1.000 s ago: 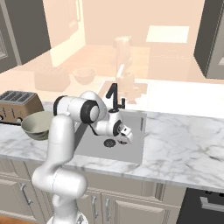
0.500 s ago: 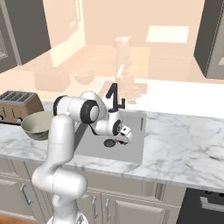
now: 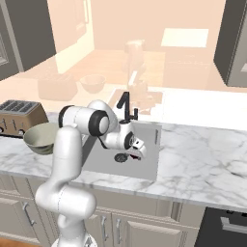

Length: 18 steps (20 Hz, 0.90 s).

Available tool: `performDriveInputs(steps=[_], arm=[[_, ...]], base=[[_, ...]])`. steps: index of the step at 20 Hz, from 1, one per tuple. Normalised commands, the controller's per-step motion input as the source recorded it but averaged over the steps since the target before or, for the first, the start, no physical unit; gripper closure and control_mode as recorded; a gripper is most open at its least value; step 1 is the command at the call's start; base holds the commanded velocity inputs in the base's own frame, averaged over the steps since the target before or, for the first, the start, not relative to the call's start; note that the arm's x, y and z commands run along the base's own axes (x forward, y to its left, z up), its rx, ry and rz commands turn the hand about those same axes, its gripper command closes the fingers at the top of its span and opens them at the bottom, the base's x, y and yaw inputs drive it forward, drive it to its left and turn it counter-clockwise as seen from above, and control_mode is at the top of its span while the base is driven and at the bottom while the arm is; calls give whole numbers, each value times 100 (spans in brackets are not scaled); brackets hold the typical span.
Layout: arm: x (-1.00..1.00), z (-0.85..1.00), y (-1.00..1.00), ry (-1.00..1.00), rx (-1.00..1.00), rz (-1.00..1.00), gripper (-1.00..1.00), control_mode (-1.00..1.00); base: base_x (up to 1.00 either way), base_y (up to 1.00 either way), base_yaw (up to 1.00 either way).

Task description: Pick the mug and place it in the sink. Pick the bowl and place it in the open cabinet and then close the cabinet.

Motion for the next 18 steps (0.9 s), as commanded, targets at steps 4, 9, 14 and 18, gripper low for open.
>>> performDriveInputs(steps=[4,9,14,18], arm=[[0,30,0,0,1,0,-100,-100],[-1,33,0,0,2,0,-100,-100],[0,47,0,0,7,0,-100,-100],[-19,36,0,0,9,0,-100,-100]], base=[[0,0,0],[0,0,0],[0,0,0],[0,0,0]])
